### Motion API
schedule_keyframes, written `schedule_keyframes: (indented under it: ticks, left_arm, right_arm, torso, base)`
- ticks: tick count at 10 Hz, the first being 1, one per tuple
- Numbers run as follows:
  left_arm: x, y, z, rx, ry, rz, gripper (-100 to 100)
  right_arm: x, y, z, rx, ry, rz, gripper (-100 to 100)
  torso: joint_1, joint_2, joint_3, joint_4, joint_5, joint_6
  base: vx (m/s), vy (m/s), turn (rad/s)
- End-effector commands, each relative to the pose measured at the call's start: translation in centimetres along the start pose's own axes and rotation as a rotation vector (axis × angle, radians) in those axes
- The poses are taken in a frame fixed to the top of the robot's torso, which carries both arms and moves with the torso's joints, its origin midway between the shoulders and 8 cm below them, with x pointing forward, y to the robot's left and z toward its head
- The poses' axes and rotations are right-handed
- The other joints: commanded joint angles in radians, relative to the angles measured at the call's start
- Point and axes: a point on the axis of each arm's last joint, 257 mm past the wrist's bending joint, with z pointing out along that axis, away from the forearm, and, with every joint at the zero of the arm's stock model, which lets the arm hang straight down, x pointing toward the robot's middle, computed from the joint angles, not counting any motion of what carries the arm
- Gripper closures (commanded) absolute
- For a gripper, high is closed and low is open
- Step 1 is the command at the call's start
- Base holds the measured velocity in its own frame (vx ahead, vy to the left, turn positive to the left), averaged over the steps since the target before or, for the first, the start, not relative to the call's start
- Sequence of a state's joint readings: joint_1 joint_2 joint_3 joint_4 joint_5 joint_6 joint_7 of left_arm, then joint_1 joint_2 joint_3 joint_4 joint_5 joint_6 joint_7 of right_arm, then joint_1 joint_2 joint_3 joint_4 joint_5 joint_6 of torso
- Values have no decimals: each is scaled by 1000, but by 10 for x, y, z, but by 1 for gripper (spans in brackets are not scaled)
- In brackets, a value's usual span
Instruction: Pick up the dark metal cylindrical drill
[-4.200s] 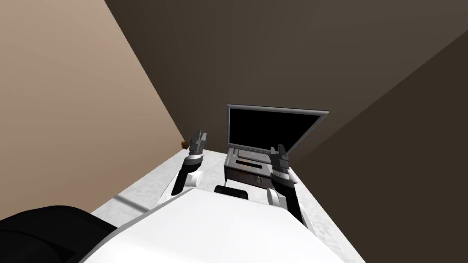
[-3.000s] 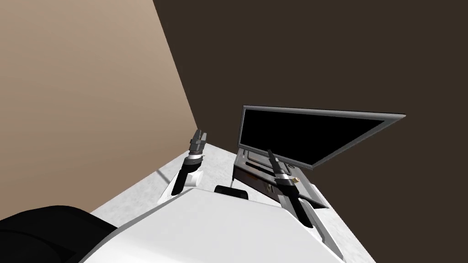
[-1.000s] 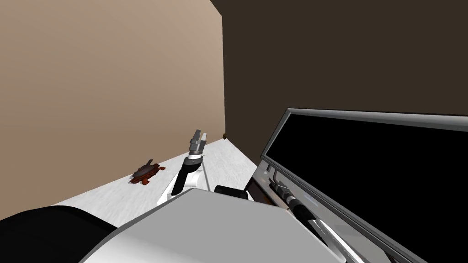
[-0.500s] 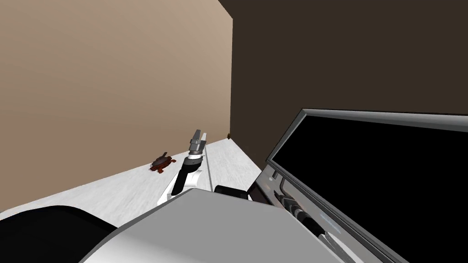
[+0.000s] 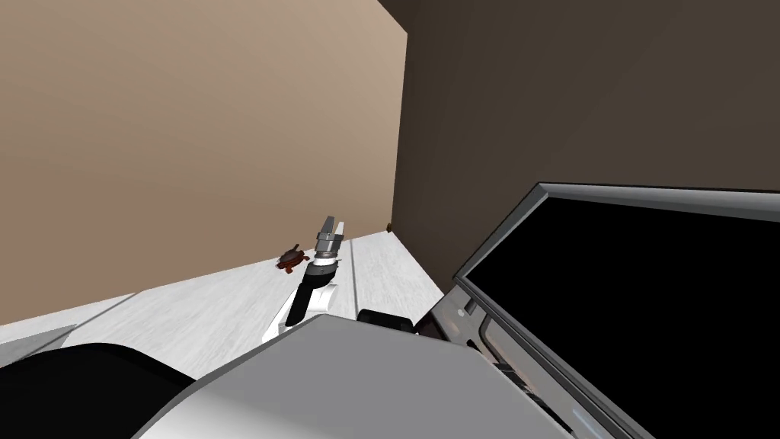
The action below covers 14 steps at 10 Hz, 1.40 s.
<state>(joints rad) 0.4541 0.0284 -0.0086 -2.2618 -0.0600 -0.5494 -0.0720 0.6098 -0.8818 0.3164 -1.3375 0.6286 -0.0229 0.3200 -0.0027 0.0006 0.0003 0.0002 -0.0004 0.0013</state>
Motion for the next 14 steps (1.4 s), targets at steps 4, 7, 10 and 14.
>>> schedule_keyframes:
  ticks: [4,7,10,14]
  left_arm:
    - [0,0,0,0,0,0,0]
    - [0,0,0,0,0,0,0]
    - [0,0,0,0,0,0,0]
    - [0,0,0,0,0,0,0]
  right_arm:
    - [72,-11,-20,16,153,-102,-100]
    - [135,-21,-48,19,289,-186,-100]
    - [165,-23,-65,13,354,-222,-100]
    - [174,-14,-60,16,367,-216,-100]
  torso:
    - [1,0,0,0,0,0]
    - [1,0,0,0,0,0]
    - [1,1,1,0,0,1]
    - [3,0,0,0,0,1]
  base:
    - [-2,-37,145]
    - [-7,-33,177]
    - [-14,-32,78]
    - [-7,-19,44]
